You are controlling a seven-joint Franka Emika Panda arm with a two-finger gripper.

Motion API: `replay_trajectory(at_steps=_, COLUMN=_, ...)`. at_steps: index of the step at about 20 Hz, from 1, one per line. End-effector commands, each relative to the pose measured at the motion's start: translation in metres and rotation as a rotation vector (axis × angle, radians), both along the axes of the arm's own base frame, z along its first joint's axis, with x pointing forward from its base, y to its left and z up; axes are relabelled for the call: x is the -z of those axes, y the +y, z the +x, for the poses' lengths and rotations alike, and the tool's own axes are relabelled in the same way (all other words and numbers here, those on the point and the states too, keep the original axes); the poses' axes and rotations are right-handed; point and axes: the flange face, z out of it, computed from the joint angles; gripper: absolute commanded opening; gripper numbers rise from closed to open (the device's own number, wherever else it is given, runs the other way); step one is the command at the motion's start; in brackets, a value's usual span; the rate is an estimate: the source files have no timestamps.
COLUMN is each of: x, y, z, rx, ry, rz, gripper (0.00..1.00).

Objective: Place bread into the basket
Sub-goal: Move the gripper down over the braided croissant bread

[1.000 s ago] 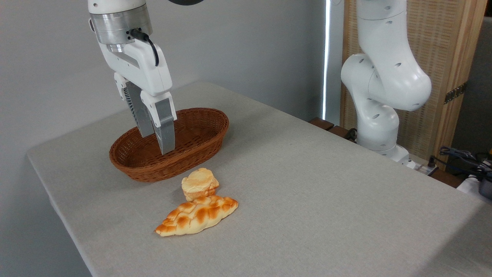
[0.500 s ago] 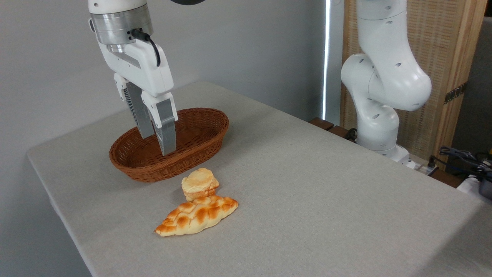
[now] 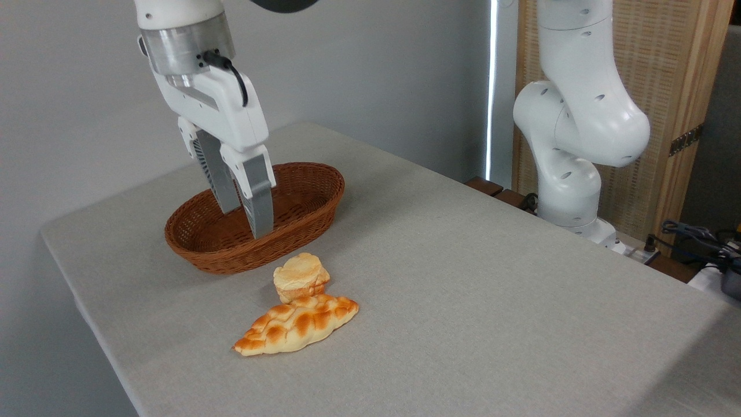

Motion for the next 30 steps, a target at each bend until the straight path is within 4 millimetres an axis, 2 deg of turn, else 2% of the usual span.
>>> replay_trajectory(at_steps=1, x=0.014, y=0.014, z=-0.019, rx=-0.023, ry=-0.056, rz=0.012, gripper=1.00)
replay_trajectory(at_steps=5, x=0.037, y=0.018, z=-0.032, rx=-0.020, ry=-0.049, rz=0.025, gripper=1.00)
replay_trajectory(at_steps=7, x=0.049, y=0.035, z=-0.029, rx=-0.048, ry=-0.067, rz=0.027, gripper=1.00)
replay_trajectory(at_steps=10, x=0.071, y=0.041, z=-0.027, rx=-0.057, ry=-0.106, rz=0.024, gripper=1.00)
replay_trajectory(at_steps=15, x=0.128, y=0.045, z=-0.028, rx=-0.060, ry=-0.137, rz=0.020, gripper=1.00)
replay_trajectory(at_steps=17, x=0.144, y=0.044, z=-0.025, rx=-0.056, ry=-0.144, rz=0.025, gripper=1.00)
replay_trajectory(at_steps=23, x=0.177, y=0.041, z=-0.013, rx=-0.054, ry=-0.140, rz=0.023, gripper=1.00)
replay_trajectory(at_steps=27, x=0.189, y=0.038, z=-0.010, rx=-0.049, ry=-0.136, rz=0.023, gripper=1.00)
replay_trajectory(at_steps=30, x=0.190, y=0.032, z=-0.010, rx=-0.038, ry=-0.134, rz=0.021, gripper=0.99)
